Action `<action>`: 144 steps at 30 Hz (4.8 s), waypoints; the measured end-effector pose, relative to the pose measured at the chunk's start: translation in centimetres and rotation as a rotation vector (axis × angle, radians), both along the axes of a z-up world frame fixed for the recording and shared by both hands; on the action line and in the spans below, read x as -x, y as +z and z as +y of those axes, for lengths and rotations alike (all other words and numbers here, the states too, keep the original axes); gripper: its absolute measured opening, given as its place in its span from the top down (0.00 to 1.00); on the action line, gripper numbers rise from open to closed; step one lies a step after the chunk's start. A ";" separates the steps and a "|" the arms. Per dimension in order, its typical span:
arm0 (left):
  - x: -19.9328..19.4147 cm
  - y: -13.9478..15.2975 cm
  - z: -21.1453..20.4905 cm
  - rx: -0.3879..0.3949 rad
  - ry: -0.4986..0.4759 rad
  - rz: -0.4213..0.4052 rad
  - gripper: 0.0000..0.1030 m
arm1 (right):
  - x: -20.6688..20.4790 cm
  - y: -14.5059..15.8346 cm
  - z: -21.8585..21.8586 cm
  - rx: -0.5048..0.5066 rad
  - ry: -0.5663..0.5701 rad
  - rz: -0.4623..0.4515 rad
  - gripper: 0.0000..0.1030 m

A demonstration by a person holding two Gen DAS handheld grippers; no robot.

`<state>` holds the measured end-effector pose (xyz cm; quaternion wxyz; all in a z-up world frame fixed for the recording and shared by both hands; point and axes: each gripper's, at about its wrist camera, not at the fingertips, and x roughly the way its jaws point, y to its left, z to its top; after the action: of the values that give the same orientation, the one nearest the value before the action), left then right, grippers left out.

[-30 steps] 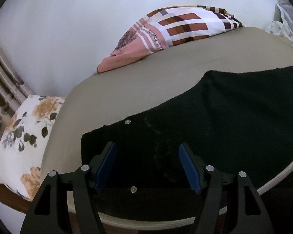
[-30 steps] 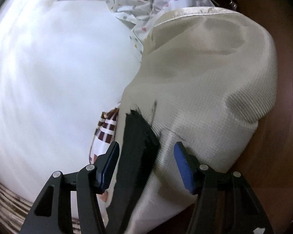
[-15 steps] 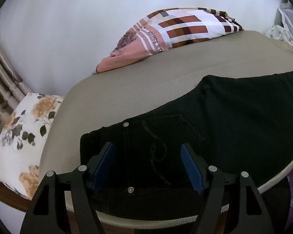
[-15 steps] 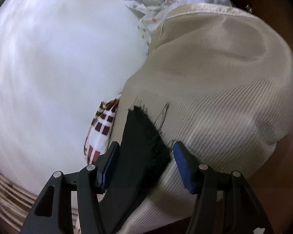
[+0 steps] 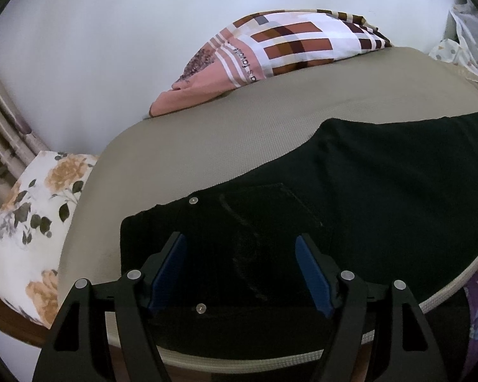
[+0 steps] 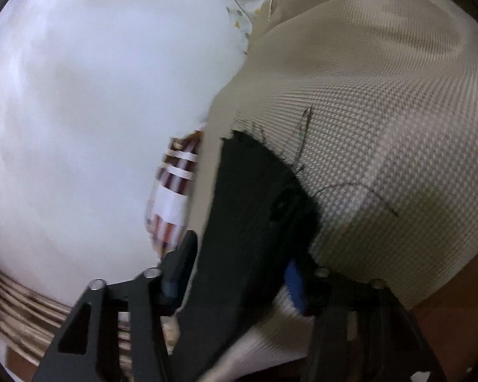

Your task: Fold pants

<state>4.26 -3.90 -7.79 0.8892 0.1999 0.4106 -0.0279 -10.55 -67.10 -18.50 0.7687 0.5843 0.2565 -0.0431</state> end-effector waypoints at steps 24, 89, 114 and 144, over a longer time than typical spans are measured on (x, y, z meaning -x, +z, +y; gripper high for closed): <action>0.2 0.7 2.5 0.105 -0.004 0.003 0.30 | -1.3 1.1 0.4 0.035 0.013 0.146 0.95; -0.4 -1.0 4.4 0.103 0.053 0.066 0.25 | -12.4 8.5 14.4 0.227 0.338 0.073 0.92; -1.0 -1.8 5.5 0.136 0.099 0.120 0.25 | -17.4 7.5 30.5 0.158 0.699 0.022 0.92; -1.4 -3.1 5.4 0.136 0.099 0.178 0.25 | -16.4 5.2 38.3 0.254 0.903 0.048 0.90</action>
<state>5.63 1.49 -10.90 0.8610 0.1156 0.4945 -0.0294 5.83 -28.76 -13.28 0.7698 0.3143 0.4956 0.2510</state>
